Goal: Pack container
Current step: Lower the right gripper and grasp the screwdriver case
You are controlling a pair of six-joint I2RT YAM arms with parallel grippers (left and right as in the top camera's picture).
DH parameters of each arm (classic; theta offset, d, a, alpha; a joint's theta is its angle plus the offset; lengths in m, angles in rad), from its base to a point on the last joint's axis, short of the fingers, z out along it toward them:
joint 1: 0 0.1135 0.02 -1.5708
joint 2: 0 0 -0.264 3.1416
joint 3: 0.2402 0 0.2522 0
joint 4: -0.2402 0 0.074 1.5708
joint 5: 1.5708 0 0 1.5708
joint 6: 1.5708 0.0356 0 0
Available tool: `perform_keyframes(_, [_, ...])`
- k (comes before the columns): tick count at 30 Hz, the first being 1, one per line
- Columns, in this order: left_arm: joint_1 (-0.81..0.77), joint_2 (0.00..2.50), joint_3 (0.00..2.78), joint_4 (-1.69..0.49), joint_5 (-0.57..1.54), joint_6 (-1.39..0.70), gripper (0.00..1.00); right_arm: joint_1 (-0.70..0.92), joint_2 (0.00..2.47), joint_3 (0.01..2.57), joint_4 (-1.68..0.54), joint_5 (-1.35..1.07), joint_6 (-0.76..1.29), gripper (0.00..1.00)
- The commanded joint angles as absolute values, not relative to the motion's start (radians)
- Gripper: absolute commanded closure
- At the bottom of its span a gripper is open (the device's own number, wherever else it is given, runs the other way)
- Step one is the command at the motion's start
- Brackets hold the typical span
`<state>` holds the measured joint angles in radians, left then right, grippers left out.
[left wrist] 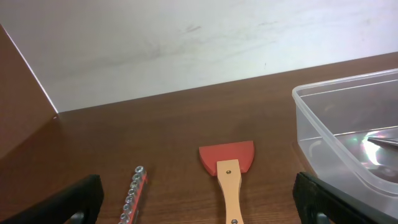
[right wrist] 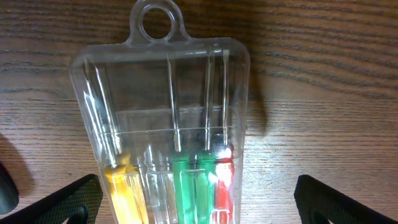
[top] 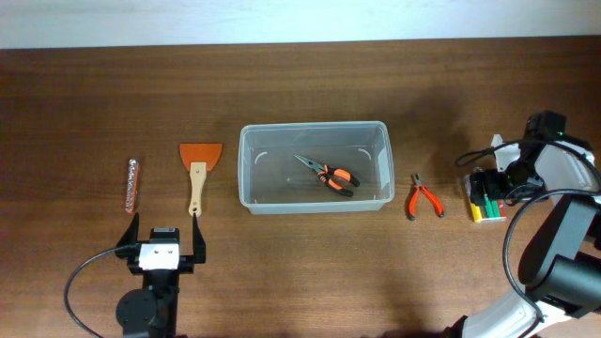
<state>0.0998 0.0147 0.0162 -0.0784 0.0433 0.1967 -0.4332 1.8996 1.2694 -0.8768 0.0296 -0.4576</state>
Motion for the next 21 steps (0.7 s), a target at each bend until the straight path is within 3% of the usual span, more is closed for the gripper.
perform_keyframes(1, [0.105, 0.008, 0.009, -0.078, 0.036, 0.188, 0.01, -0.432, 1.909, 1.266, -0.873, 0.038, -0.467, 0.01])
perform_keyframes(21, [0.105, 0.008, 0.009, -0.078, 0.036, 0.188, 0.01, -0.432, 1.911, 1.266, -0.874, 0.004, -0.493, 0.01])
